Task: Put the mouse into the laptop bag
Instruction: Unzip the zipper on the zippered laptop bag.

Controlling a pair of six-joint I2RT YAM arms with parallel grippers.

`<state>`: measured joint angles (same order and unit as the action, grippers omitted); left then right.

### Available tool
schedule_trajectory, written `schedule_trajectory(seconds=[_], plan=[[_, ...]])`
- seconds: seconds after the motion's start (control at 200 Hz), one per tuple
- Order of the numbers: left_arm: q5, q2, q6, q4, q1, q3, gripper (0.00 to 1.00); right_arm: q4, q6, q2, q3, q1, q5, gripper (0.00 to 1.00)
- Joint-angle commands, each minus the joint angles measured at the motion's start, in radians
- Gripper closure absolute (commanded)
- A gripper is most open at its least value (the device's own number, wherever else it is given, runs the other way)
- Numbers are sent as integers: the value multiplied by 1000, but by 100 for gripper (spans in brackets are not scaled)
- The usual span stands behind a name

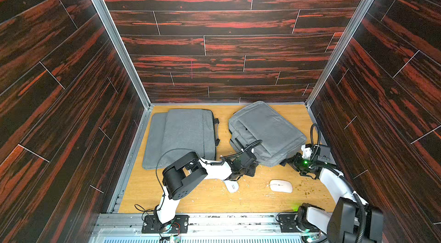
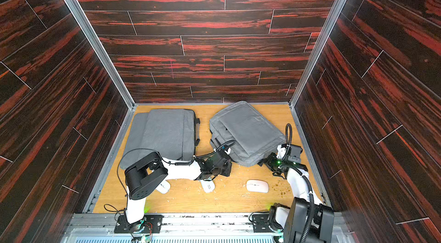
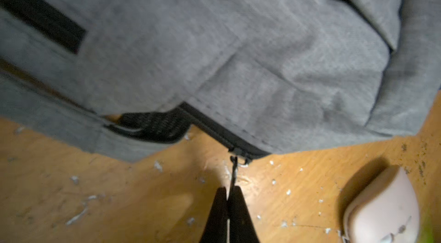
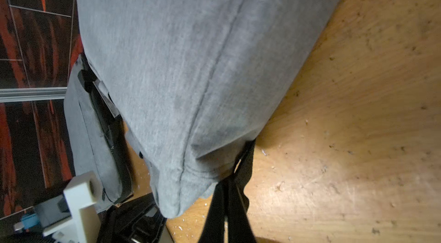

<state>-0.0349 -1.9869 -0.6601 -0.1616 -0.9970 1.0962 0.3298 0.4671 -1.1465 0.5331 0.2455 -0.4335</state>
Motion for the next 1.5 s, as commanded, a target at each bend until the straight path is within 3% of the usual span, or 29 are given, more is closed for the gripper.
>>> schedule_trajectory(seconds=[0.0, 0.25, 0.461, 0.581, 0.671, 0.772, 0.922, 1.017, 1.152, 1.498], plan=[[-64, 42, 6, 83, 33, -31, 100, -66, 7, -7, 50, 48, 61, 100], [-138, 34, 52, 155, 56, 3, 100, -55, 19, -27, 129, 114, 61, 100], [-103, 16, 62, 159, 70, 49, 100, -66, 2, 20, 53, 110, 38, 100], [-75, 22, 66, 167, 70, 77, 100, 7, -42, 112, 17, 62, 103, 81], [-65, 33, 71, 179, 70, 93, 100, 66, -47, 188, 12, -12, 184, 64], [-65, 57, 73, 190, 70, 90, 100, 129, -34, 246, 36, -161, 332, 54], [-76, 106, 78, 202, 70, 77, 100, 96, -73, 221, 82, -432, 482, 51], [-77, 126, 78, 212, 69, 79, 100, 32, -119, 123, 105, -545, 481, 51], [-77, 149, 77, 221, 70, 75, 100, 2, -195, -36, 169, -722, 590, 52], [-58, 166, 84, 233, 77, 79, 100, -148, -209, -173, 163, -764, 485, 49]])
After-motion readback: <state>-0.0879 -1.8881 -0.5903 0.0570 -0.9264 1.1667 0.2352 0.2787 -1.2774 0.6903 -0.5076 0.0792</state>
